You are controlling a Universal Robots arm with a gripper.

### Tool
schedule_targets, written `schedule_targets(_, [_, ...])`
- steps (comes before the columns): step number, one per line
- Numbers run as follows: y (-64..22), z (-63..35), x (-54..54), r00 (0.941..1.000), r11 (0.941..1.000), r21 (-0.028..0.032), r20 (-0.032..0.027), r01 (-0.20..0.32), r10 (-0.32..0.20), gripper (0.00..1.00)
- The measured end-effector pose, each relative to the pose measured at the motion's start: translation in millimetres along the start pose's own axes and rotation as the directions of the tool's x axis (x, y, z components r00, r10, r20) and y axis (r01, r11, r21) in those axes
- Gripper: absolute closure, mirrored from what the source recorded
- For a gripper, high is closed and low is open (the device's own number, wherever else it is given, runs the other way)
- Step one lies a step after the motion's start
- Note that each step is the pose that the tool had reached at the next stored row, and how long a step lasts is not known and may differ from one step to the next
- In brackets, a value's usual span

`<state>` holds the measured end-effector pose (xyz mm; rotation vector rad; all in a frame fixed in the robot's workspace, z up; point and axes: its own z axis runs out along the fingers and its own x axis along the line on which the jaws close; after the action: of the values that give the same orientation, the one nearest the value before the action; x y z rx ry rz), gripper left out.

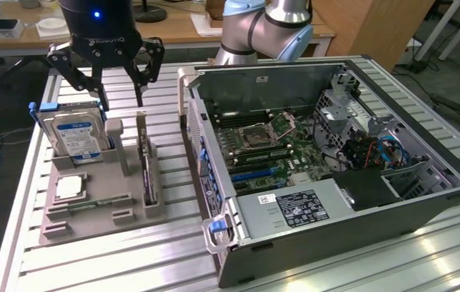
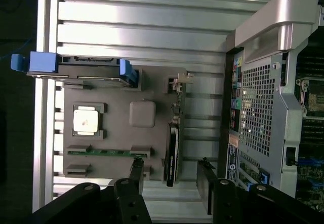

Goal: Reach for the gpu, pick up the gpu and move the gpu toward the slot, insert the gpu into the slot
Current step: 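Pick up the gpu and move the gpu toward the slot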

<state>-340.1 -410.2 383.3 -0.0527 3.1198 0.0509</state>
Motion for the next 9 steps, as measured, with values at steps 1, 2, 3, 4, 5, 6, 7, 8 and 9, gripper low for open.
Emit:
schedule_targets(1, [0.0, 0.2, 0.0, 1.0000, 1.0000, 0.0000, 0.0000, 0.000, 0.000, 0.45])
schedule_targets(2, [0.0, 0.5, 0.0, 1.0000, 1.0000, -0.0001, 0.0001, 0.000, 0.000, 0.45])
schedule_targets(3, [0.0, 0.9, 0.0, 1.0000, 1.0000, -0.0001, 0.0002, 0.000, 0.000, 0.45])
schedule_targets(4, [0.0, 1.3, 0.0, 1.0000, 1.0000, -0.0002, 0.0001, 0.000, 0.000, 0.45])
schedule_targets(5, [-0.1, 1.7, 0.0, 1.0000, 1.0000, -0.0002, 0.0001, 0.000, 0.000, 0.45])
schedule_targets(6, [-0.1, 2.4, 0.1, 1.0000, 1.0000, -0.0004, 0.0002, 0.000, 0.000, 0.45])
schedule_targets(7, [-0.1, 3.2, 0.1, 1.0000, 1.0000, -0.0005, 0.0002, 0.000, 0.000, 0.45])
schedule_targets(8, [-0.1, 4.1, 0.1, 1.0000, 1.0000, -0.0010, 0.0002, 0.000, 0.000, 0.45])
schedule_targets(9, [-0.1, 5.0, 0.1, 1.0000, 1.0000, -0.0014, 0.0002, 0.000, 0.000, 0.45])
